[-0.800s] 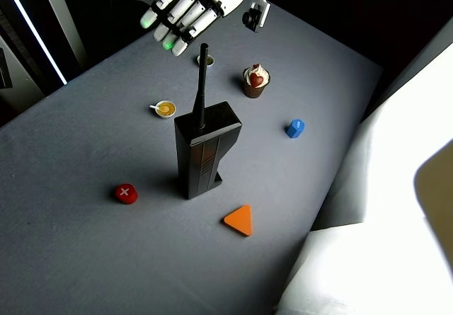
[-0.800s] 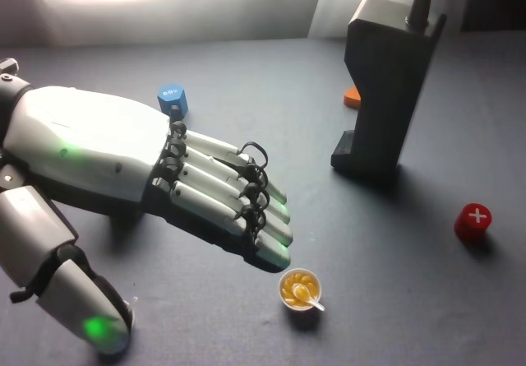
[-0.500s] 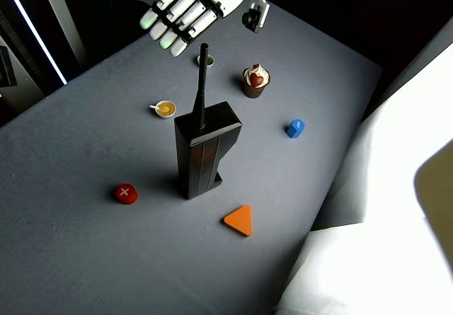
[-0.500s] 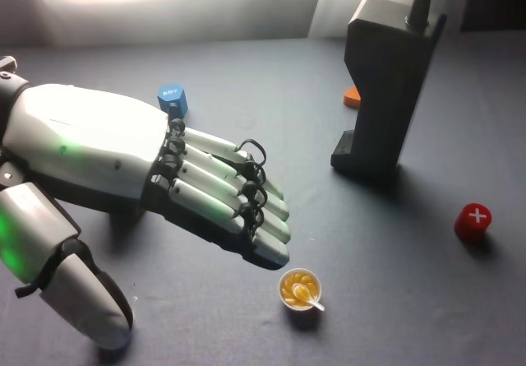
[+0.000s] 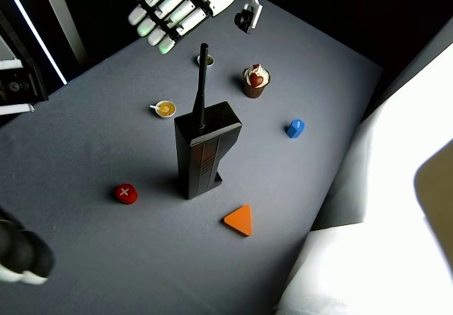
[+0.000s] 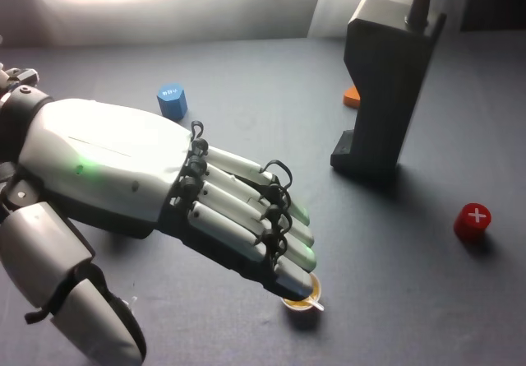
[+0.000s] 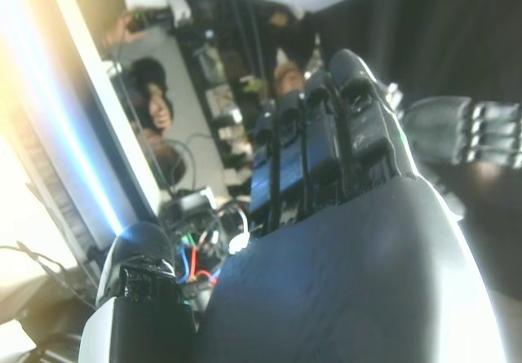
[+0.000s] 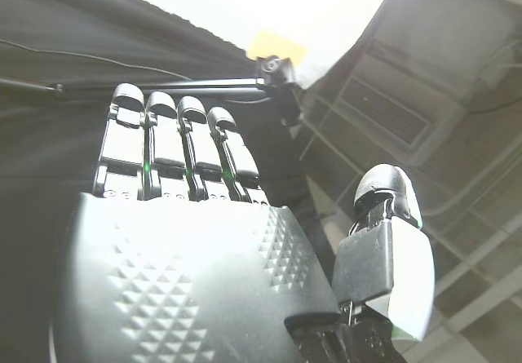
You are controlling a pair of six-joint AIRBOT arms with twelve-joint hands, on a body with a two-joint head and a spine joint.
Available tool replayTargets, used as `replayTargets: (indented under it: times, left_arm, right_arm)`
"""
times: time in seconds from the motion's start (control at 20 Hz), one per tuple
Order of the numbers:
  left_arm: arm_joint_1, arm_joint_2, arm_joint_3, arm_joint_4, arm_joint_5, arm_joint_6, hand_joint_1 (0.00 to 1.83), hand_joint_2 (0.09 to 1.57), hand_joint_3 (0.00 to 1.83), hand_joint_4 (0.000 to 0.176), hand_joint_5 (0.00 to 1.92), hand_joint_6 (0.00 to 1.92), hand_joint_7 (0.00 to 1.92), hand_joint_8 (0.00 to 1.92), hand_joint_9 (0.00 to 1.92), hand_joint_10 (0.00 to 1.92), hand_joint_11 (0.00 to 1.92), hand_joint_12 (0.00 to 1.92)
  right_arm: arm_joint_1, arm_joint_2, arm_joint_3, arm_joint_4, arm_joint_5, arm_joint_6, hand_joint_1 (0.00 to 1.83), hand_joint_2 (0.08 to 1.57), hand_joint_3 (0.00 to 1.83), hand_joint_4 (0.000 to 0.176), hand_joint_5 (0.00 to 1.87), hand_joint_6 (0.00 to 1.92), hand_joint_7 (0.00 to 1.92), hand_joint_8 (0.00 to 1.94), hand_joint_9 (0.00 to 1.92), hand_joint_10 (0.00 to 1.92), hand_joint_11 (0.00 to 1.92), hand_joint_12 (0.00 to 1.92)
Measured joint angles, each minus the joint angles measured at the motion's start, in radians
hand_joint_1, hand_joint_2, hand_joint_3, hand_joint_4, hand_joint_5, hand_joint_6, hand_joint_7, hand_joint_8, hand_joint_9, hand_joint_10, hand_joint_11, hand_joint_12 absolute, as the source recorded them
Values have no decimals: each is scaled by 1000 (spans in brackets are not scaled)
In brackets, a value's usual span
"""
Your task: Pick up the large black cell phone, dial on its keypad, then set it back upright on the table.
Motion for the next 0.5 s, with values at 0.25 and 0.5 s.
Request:
replayTargets:
  times: [0.25,0.5]
  left_arm:
    - [3,0,20,-2,7,0,0,1143,0,0,235,2,206,4,202,4,0,432]
    - [6,0,-6,7,4,0,0,1138,0,0,245,4,205,5,208,6,0,433]
  right_arm:
    - [67,-68,46,1,-31,-1,0,948,7,0,0,0,0,0,0,0,0,0]
    - [77,-121,100,18,-38,-4,0,951,6,0,7,3,2,1,0,0,0,0]
